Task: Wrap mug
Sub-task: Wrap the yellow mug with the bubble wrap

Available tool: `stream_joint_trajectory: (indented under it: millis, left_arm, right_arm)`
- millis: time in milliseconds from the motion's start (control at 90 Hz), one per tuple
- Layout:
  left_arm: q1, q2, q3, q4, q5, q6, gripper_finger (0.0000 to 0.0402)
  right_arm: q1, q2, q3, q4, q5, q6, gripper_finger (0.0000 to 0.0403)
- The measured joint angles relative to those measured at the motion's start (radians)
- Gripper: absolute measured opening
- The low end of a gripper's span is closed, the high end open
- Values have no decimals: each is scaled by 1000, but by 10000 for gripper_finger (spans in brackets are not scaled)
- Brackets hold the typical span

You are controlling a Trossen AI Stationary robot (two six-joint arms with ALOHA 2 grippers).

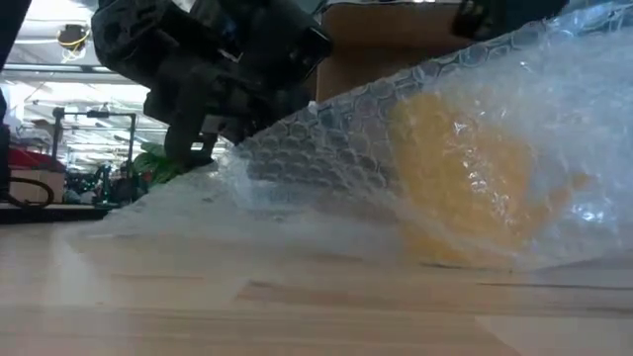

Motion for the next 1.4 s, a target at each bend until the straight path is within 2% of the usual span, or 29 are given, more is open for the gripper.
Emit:
stream_joint_trajectory:
  millis: [300, 556, 944, 1178, 1400]
  left_arm:
    - [0, 0, 0, 8, 0, 0, 100]
    - [0, 0, 0, 13, 0, 1, 100]
    - [0, 0, 0, 15, 0, 8, 100]
    - [0, -1, 0, 14, 0, 8, 100]
    - [0, -2, 0, 15, 0, 8, 100]
  right_arm:
    - [-3, 0, -52, 74, -4, 0, 0]
    - [-39, 0, -122, 203, -49, -36, 0]
    - [-115, 42, -232, 420, -182, -109, 0]
    - [-135, 82, -231, 447, -232, -141, 0]
    - [-131, 58, -223, 414, -183, -134, 0]
